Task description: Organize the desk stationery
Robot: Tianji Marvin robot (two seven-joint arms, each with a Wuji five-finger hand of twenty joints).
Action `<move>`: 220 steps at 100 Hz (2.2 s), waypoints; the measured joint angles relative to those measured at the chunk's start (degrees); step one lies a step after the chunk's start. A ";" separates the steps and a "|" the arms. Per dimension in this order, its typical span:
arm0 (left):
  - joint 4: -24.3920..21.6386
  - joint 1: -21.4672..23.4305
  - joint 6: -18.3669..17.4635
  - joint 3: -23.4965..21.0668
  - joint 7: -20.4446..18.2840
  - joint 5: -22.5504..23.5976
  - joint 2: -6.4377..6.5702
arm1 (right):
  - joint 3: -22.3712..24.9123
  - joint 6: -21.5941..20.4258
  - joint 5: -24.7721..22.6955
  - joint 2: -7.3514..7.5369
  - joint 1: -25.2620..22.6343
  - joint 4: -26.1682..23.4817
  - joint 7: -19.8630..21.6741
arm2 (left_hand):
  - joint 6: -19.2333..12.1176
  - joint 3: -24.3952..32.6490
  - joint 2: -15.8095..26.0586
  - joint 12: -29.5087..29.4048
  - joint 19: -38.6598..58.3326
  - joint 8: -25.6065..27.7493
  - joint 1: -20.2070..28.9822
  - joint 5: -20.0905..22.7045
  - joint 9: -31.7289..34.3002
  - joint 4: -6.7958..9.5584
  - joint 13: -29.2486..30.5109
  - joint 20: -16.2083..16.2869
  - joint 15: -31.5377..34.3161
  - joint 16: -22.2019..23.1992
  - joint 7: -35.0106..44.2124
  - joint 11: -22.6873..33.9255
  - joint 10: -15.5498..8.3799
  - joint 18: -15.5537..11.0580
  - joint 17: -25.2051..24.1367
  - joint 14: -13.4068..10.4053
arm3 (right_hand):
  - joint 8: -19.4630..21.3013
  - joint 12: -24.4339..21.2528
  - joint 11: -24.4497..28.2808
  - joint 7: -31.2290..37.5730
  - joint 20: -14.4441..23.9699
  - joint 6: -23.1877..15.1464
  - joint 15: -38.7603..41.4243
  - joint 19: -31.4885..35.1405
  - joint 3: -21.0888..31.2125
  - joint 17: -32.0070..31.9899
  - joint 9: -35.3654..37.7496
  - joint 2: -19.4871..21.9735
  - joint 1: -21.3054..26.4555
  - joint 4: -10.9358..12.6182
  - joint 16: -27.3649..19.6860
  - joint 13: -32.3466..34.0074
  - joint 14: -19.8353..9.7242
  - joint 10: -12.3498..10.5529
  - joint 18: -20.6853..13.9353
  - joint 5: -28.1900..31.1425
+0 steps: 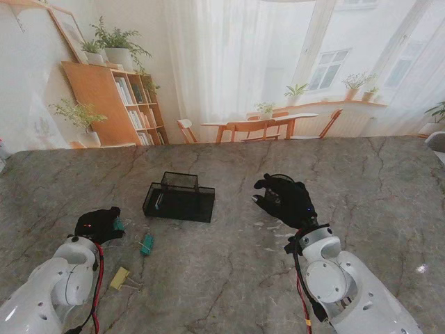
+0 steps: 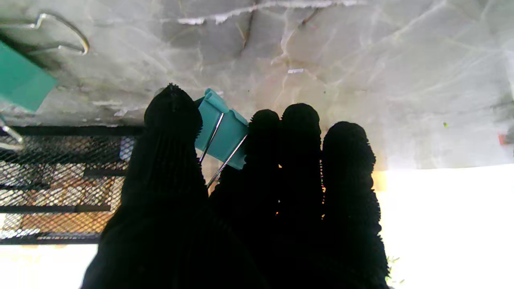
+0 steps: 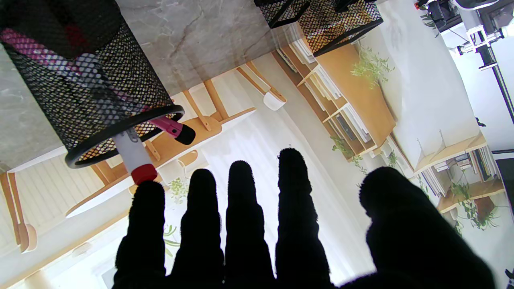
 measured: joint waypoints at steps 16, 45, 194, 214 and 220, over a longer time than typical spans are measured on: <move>-2.64 1.55 -2.43 -2.22 0.81 0.24 -0.21 | 0.02 0.00 0.00 0.00 -0.03 -0.01 -0.03 | 0.00 0.01 0.00 0.01 0.09 -0.57 0.00 -0.01 0.53 0.00 0.01 0.01 0.43 0.02 0.47 0.18 -0.16 -0.04 0.06 -0.03 | 0.01 0.00 0.00 0.00 0.00 0.00 0.01 0.00 0.00 0.00 0.00 0.00 0.00 0.00 0.00 0.00 0.00 0.00 0.01 0.00; -9.05 2.84 -8.45 -5.34 0.84 -0.65 -0.40 | 0.02 -0.04 0.07 0.00 -0.03 0.00 -0.06 | 0.00 0.01 -0.02 0.01 0.64 -0.60 0.00 -0.01 0.56 0.00 0.01 0.03 0.52 0.38 0.53 0.59 -0.21 -0.08 0.35 -0.04 | 0.02 0.00 0.00 0.00 0.00 0.00 0.01 0.01 0.00 0.00 0.00 0.00 0.01 0.00 0.00 0.00 0.00 0.00 0.05 0.00; 15.85 -35.18 -12.24 25.76 -5.46 -17.37 -1.69 | 0.39 -0.72 2.40 -0.48 -0.11 0.51 -1.10 | 0.00 0.02 -0.03 0.77 1.50 -0.61 0.89 -1.68 0.39 -0.02 -0.13 0.73 1.80 1.77 2.75 2.42 -0.83 -0.81 0.15 -0.66 | 0.10 0.01 0.06 0.01 0.00 0.01 0.01 0.37 0.00 0.00 0.64 0.01 0.02 0.00 0.00 0.00 0.00 0.01 0.35 0.01; 15.98 -34.90 -12.67 25.75 -6.24 -16.25 -1.51 | 0.29 -0.76 2.50 -0.48 0.04 0.62 -0.93 | -0.37 0.02 -0.03 1.27 1.50 -1.54 1.39 -2.27 -1.24 -0.02 -1.63 1.39 1.80 2.84 2.81 2.16 -0.83 -0.87 -1.40 -0.67 | 0.10 0.01 0.06 0.01 0.00 0.01 0.01 0.38 0.00 0.00 0.64 0.01 0.02 0.00 0.00 0.00 0.00 0.02 0.09 0.01; 15.98 -34.82 -12.60 25.66 -6.46 -16.32 -1.49 | 0.26 -0.80 2.50 -0.48 0.08 0.66 -0.93 | -0.55 0.02 -0.03 1.27 1.50 -2.85 1.45 -2.28 -1.61 -0.02 -1.91 1.41 2.72 3.36 2.83 1.71 -0.84 -0.88 -1.97 -0.67 | 0.10 0.01 0.06 0.01 0.00 0.01 0.01 0.38 0.00 0.00 0.64 0.01 0.02 0.00 0.00 0.00 0.00 0.02 0.09 0.01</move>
